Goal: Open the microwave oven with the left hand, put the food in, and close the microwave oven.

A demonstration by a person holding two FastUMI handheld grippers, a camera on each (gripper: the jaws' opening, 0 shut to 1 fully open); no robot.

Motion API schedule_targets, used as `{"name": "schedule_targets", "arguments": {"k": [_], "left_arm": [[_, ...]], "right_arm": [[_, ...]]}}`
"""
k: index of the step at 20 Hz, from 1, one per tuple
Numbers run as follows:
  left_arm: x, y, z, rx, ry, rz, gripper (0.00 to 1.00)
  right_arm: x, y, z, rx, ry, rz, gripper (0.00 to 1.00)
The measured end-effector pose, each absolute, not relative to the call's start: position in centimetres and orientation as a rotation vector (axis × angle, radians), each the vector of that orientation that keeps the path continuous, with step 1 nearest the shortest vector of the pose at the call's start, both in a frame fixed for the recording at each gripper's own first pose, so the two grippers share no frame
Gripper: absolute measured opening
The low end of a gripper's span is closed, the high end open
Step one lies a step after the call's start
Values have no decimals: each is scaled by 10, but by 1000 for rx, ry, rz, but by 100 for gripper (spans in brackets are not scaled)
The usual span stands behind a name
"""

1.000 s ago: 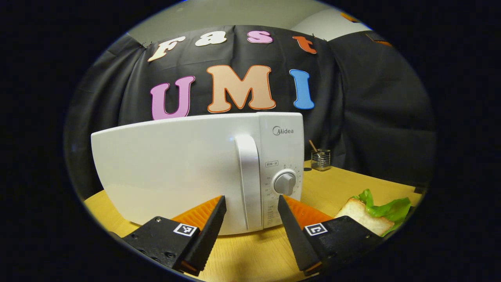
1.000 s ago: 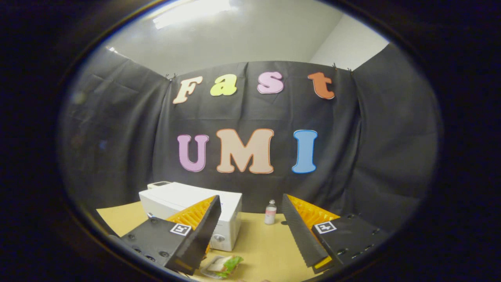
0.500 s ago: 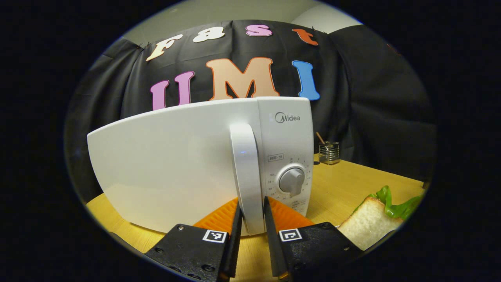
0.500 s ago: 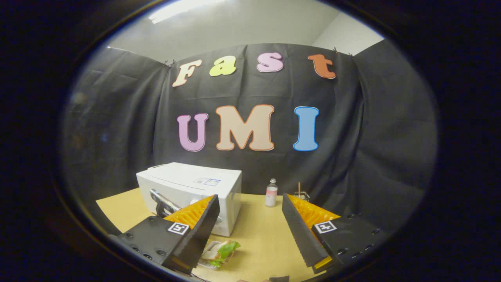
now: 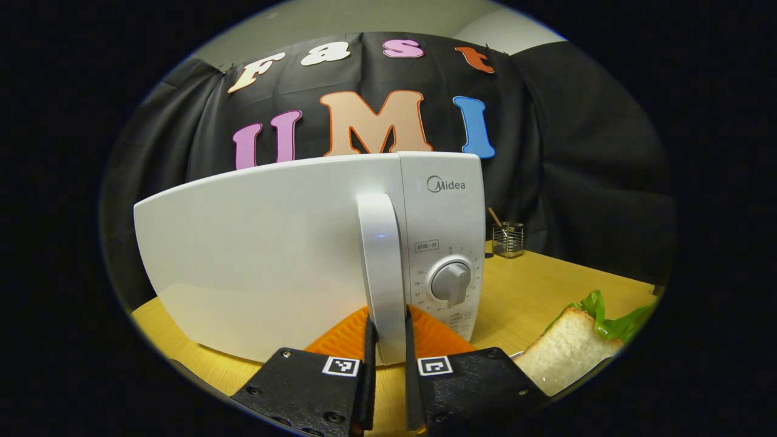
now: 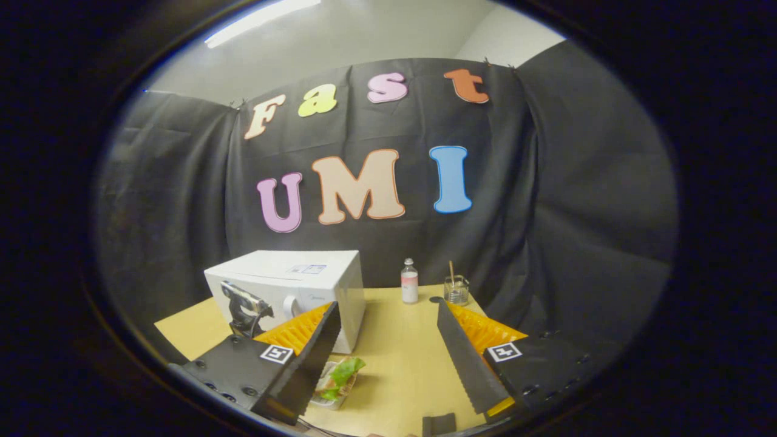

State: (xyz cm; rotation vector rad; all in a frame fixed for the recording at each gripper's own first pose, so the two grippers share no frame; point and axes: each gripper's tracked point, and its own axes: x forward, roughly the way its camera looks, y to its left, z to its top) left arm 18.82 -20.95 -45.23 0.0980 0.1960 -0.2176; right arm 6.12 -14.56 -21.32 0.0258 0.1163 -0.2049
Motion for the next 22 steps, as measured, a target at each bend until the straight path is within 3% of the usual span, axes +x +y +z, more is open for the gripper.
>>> {"name": "schedule_targets", "arguments": {"k": [2, 3, 4, 6, 8, 9, 12, 14, 15, 22], "left_arm": [[187, -208, -454, 103, 201, -215, 18], [188, -209, -453, 92, 198, -217, 17], [187, -209, -452, 83, 194, -222, 15], [186, -209, -450, 69, 186, -225, 15], [183, -207, -451, 60, 184, -223, 15], [185, -208, -452, 49, 181, -224, 15], [162, -205, -456, 19, 205, -223, 13], [145, -202, -443, 58, 133, -242, 13], [134, -199, -442, 75, 123, -247, 13], [80, -171, -436, 133, 116, -245, 31]], "right_arm": [[60, -147, -216, 53, 110, -207, 94], [58, -150, -216, 58, 103, -215, 97], [56, -152, -216, 57, 96, -223, 92], [50, -156, -217, 46, 86, -243, 97], [42, -158, -218, 27, 80, -260, 97], [38, -158, -219, 21, 78, -264, 92], [27, -158, -223, 13, 83, -264, 97], [24, -160, -229, 2, 87, -273, 96], [23, -164, -229, -16, 82, -285, 92], [21, -155, -243, -82, 42, -304, 92]]}}
